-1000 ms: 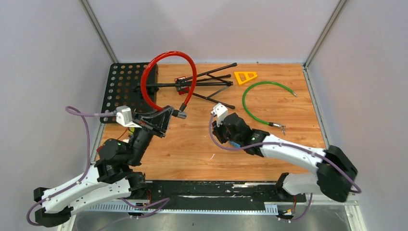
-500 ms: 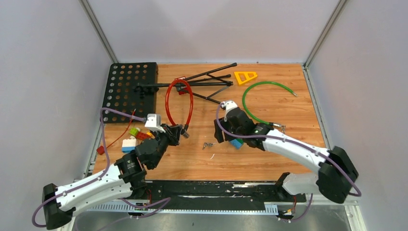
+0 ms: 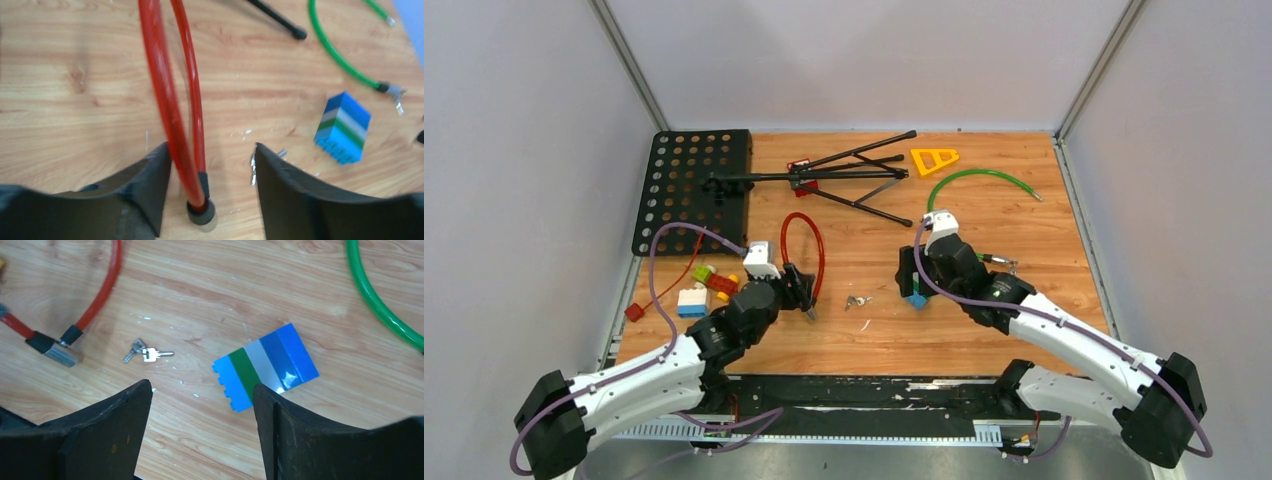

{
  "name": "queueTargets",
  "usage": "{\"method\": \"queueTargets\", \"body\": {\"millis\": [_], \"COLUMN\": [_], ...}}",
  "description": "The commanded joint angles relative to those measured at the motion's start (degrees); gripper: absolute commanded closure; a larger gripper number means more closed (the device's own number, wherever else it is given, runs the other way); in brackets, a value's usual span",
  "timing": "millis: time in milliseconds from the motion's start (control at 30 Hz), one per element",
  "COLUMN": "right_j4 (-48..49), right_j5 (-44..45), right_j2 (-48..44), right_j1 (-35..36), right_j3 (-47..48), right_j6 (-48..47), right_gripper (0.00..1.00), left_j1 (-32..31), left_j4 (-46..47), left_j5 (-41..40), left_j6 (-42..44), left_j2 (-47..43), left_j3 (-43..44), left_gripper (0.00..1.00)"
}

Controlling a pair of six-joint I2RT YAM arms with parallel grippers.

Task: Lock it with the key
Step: Place the lock at the center of the board.

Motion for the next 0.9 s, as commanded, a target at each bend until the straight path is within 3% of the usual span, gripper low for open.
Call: {"method": "queueTargets", "body": {"millis": [0, 67, 233, 500, 633, 867], "right_j4": [-1.57, -1.99, -1.57, -0.67, -6.62, -11.76], "right_j5": [3.60, 4.24, 2.01, -0.38, -1.73, -2.20], "right_j2": [-0.35, 1.04, 7.64, 28.38, 39.18, 44.21], "right_j1": [-3.62, -5.83, -14.90, -24.43, -27.02, -32.65], "right_j3": [0.10, 1.12, 5.96, 19.11, 28.08, 29.53], "right_j6": [2.44, 2.84, 0.69, -8.33, -13.10, -16.55], "right_gripper": [0.25, 0.25, 0.26, 0.30, 0.32, 0.30], "left_j1": [1.00, 1.04, 1.03, 1.04, 1.06, 1.06], "left_j4": [-2.50, -4.55, -6.41, -10.79, -17.26, -26.05], "left_j5": [-3.54, -3.66, -2.48, -1.22, -1.50, -6.18], "left_j6": [3.24, 3.27, 2.60, 4.74, 6.46, 2.95], "left_j2": [-3.16, -3.84, -5.71, -7.57, -7.98, -9.46], "left_j3": [4.18, 4.47, 3.59, 5.60, 9.18, 13.14], "left_gripper": [0.24, 0.14, 0.05, 0.00, 0.00, 0.00]}}
